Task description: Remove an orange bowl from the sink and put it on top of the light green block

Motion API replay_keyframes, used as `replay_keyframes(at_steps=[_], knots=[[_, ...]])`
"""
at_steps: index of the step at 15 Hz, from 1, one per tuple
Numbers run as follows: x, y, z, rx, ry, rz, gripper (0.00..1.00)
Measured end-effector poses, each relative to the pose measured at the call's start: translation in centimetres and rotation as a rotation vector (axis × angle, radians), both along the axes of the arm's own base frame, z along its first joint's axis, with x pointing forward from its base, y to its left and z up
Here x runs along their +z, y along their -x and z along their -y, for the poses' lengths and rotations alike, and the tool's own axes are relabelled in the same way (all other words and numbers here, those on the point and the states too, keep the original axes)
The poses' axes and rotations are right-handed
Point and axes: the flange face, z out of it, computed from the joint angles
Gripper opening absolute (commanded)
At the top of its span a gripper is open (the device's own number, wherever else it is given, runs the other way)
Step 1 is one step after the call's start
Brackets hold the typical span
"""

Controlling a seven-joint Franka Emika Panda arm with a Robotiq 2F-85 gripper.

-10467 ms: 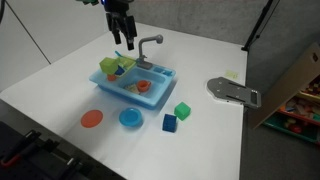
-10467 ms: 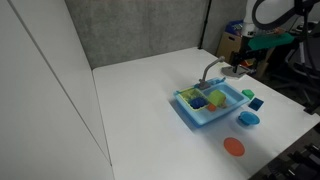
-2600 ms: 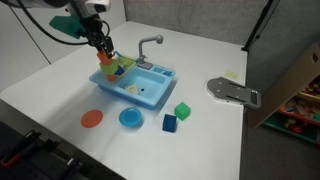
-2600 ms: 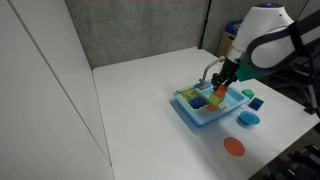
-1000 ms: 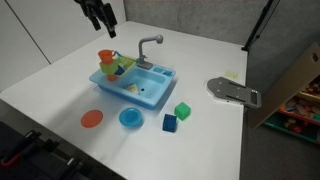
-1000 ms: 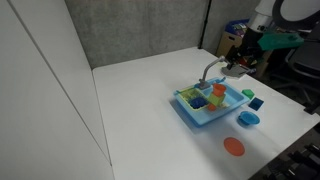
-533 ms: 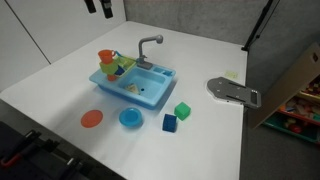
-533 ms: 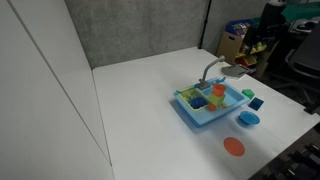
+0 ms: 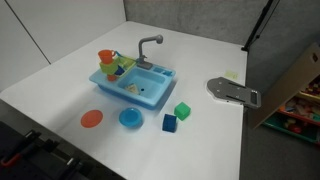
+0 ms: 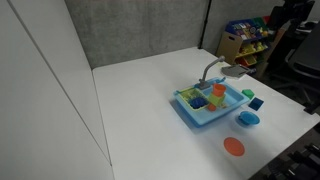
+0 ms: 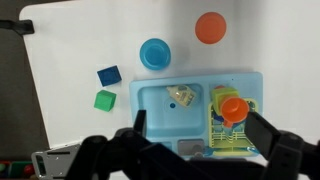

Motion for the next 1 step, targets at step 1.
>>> replay_keyframes(at_steps=[1], knots=[[0.06,0.0,0.04,0.002,0.0,-0.001,1.0]])
